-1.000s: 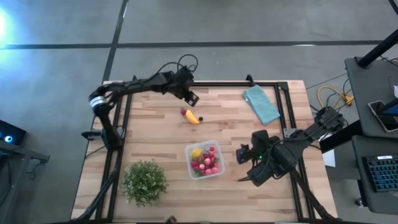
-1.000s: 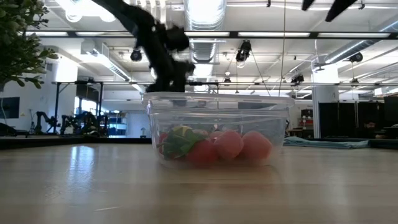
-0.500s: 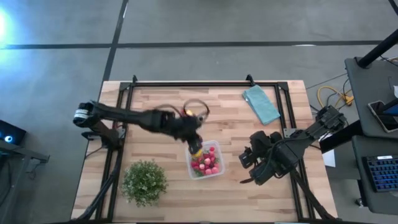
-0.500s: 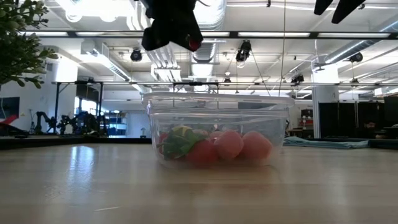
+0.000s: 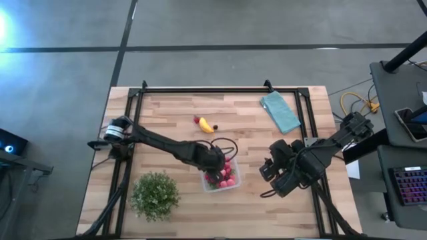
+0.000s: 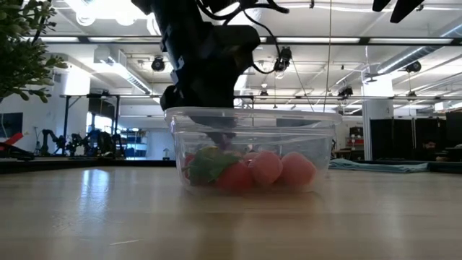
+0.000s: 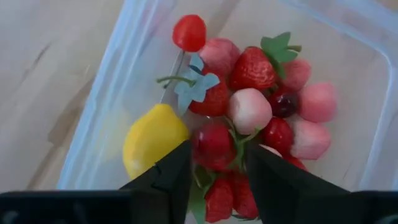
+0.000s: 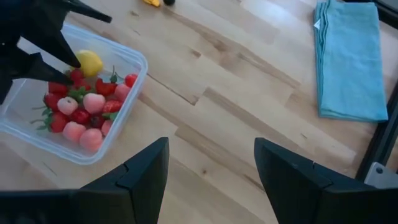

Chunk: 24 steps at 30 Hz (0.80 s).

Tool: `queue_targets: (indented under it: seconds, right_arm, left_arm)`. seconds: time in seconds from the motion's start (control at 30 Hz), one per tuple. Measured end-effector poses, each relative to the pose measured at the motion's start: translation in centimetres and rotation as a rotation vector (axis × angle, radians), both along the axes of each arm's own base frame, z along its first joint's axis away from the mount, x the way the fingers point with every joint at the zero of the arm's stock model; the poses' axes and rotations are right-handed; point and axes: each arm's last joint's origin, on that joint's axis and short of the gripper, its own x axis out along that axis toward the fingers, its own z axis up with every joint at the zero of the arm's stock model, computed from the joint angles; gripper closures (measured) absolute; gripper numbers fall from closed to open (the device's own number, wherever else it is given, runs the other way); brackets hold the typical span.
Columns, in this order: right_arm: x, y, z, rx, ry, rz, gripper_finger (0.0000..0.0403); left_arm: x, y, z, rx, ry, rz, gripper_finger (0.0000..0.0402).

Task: Pick and placing Produce into tupperware
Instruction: Put the red cherry into the transparent bin, then put the plum into the transparent bin

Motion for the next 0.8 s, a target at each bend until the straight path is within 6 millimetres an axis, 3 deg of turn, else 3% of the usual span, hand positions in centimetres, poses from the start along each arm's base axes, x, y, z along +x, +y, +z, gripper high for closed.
queue_targets:
  seconds: [0.3,0.5,0.63,0.8]
  right_arm:
    - [0.2,-0.1,-0.1,-0.022,0.035,0.044,0.0174]
    - [0.9,-1.2,-0.1,-0.075,0.074,0.098,0.0174]
    - [3.0,-3.1,-0.4,-0.1,0.134,0.262,0.0174]
    - [6.9,-6.4,-2.0,-0.055,0.125,0.559,0.0175]
  left_arm:
    - [-0.9,0.1,3.4,-0.014,-0.088,-0.001,0.0159]
    - [-3.1,0.6,6.9,-0.02,-0.132,-0.003,0.0125]
    - [-5.0,1.2,9.9,0.016,-0.22,-0.017,0.0123]
    - [-8.1,3.2,12.3,0.216,-0.226,0.089,0.0122]
